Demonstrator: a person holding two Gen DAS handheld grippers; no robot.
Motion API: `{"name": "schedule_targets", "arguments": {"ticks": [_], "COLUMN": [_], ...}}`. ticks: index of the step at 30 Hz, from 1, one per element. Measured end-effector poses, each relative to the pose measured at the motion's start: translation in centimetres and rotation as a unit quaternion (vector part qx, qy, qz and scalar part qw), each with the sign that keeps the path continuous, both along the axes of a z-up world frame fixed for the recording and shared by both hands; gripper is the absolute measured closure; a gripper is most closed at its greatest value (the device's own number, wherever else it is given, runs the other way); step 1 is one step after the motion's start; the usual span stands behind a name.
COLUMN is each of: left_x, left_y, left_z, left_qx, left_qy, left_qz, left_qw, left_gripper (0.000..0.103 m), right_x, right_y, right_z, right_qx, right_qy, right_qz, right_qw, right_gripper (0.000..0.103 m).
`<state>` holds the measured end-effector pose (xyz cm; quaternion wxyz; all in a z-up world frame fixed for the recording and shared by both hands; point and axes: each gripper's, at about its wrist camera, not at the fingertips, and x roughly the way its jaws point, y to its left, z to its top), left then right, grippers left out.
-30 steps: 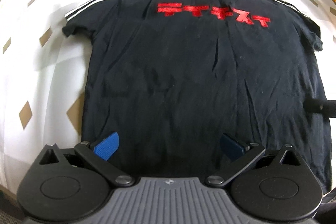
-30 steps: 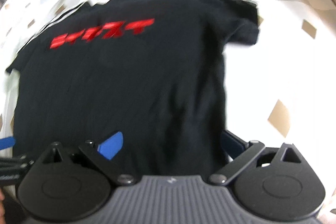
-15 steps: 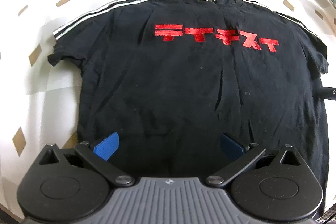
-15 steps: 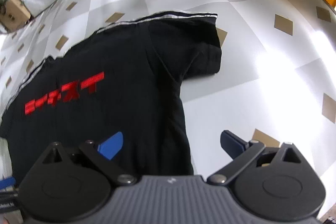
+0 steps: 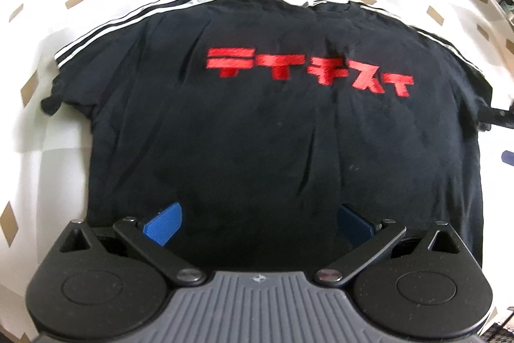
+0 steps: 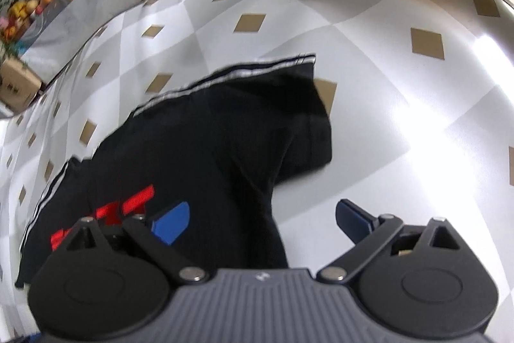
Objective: Fold clothes
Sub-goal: 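Move the right tool to the striped sleeve nearest it and close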
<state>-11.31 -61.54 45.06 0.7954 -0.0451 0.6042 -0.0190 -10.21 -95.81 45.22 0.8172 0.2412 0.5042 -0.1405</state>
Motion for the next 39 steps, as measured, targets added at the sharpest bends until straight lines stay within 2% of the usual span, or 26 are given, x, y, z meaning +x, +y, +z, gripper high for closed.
{"name": "schedule_targets", "arguments": {"ticks": [11,17,28,34,39], "left_x": [1.9,2.0,1.9,1.9,2.1], "left_y": [-0.3,-0.5,-1.3,-1.2,-0.9], "left_z": [0.2,-0.2,-0.2,-0.2,-0.3], "left_qx": [0.005,0.006,0.028,0.034,0.034], "left_qy": [-0.009,-0.005,-0.018,-0.021,-0.02], "left_qz": [0.009,0.005,-0.016,-0.018,-0.013], "left_qw": [0.9999,1.0,0.9993,0.999,0.9991], "left_gripper": [0.0,0.0,0.0,0.0,0.0], "right_x": [1.9,2.0,3.0,3.2,3.8], "right_y": [-1.7,-3.1,-2.9,-2.9,-2.1], "right_z": [-1.5,-2.4,-3.1,-3.1,-3.1], "right_qx": [-0.021,-0.01,-0.059,-0.072,-0.099], "right_qy": [0.001,-0.001,-0.011,-0.024,-0.022], "right_qz": [-0.046,-0.081,-0.078,-0.081,-0.053], "right_qw": [0.999,0.997,0.995,0.994,0.993], "right_gripper": [0.006,0.006,0.007,0.017,0.028]}}
